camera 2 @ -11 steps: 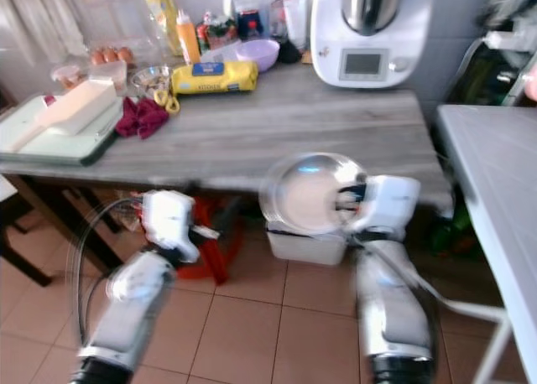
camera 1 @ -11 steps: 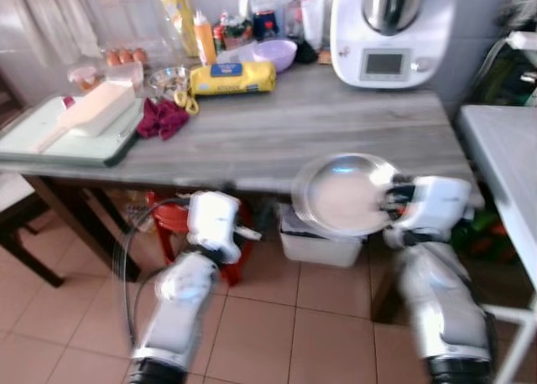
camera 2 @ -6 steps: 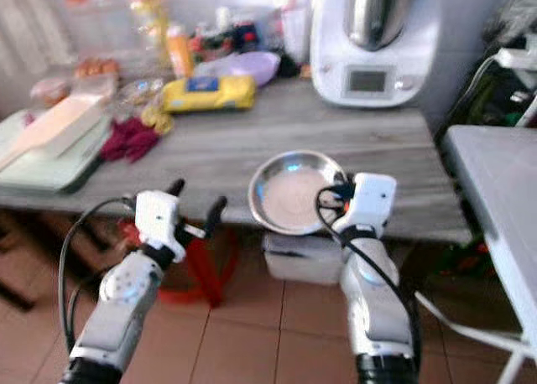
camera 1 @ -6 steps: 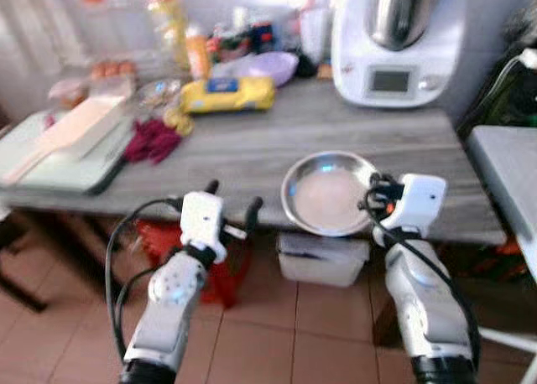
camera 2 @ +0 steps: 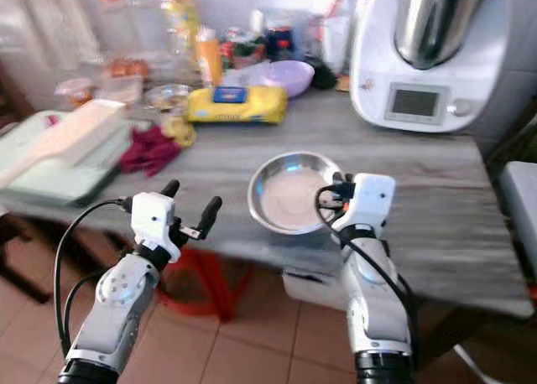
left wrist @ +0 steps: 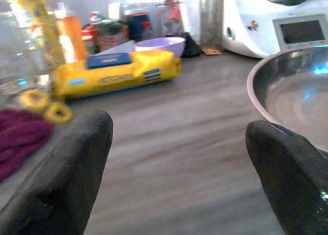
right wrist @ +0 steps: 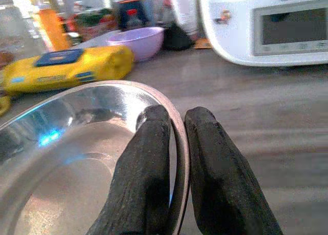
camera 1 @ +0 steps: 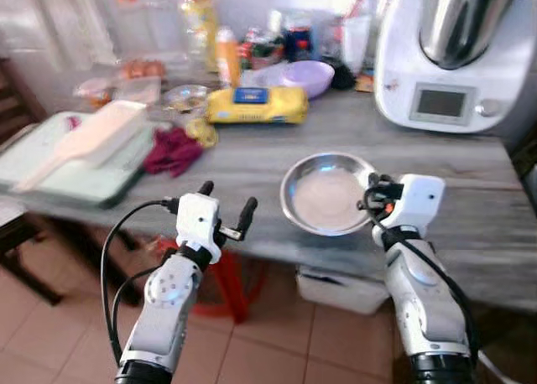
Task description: Setting the table
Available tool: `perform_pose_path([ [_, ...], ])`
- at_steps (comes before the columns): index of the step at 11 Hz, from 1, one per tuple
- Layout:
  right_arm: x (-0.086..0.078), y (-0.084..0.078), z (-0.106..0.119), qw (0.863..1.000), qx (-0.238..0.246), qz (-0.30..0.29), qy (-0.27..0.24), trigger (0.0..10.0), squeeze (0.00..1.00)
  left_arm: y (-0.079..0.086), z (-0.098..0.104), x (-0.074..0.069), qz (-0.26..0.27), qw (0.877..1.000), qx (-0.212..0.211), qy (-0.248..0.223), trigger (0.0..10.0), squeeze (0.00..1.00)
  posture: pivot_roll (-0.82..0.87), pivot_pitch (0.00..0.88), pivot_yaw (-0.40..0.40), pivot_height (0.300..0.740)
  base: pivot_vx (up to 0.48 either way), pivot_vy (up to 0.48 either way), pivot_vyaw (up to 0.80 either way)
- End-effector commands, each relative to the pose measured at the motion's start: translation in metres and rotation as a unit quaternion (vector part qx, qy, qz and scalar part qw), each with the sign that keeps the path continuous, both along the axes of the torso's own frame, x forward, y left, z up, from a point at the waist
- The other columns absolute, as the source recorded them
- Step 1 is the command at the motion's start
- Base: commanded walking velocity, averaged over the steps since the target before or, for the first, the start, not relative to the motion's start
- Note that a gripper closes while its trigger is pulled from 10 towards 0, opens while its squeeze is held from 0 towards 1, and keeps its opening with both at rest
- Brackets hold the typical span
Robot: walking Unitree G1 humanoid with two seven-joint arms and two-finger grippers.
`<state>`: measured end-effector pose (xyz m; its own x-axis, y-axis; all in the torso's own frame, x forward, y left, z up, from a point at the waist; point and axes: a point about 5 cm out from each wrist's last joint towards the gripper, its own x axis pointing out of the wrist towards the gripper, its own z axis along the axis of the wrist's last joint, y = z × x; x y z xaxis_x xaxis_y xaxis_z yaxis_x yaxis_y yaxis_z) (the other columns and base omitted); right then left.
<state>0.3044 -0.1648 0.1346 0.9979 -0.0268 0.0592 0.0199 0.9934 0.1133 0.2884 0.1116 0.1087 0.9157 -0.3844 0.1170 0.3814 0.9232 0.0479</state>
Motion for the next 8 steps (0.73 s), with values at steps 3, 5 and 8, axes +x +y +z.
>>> perform_pose_path([
  [3, 0.002, -0.004, 0.001, 1.0, 0.003, -0.008, 0.001, 10.0, 0.0, 0.01, -0.002, -0.006, 0.009, 1.0, 0.006, 0.011, 10.0, 0.0, -0.04, 0.057, 0.066, 0.74, 0.092, 0.0, 0.0],
  [5, 0.002, -0.004, -0.001, 1.0, 0.006, -0.008, 0.006, 10.0, 0.0, 0.022, -0.006, -0.015, 0.013, 1.0, 0.014, 0.018, 10.0, 0.0, -0.04, 0.077, 0.068, 0.74, 0.0, 0.0, 0.0],
  [8, 0.005, 0.001, -0.002, 1.0, 0.015, 0.005, 0.015, 10.0, 0.0, 0.031, -0.005, -0.031, -0.028, 0.999, 0.032, 0.027, 10.0, 0.0, -0.03, 0.094, 0.066, 0.74, 0.0, 0.0, 0.0],
])
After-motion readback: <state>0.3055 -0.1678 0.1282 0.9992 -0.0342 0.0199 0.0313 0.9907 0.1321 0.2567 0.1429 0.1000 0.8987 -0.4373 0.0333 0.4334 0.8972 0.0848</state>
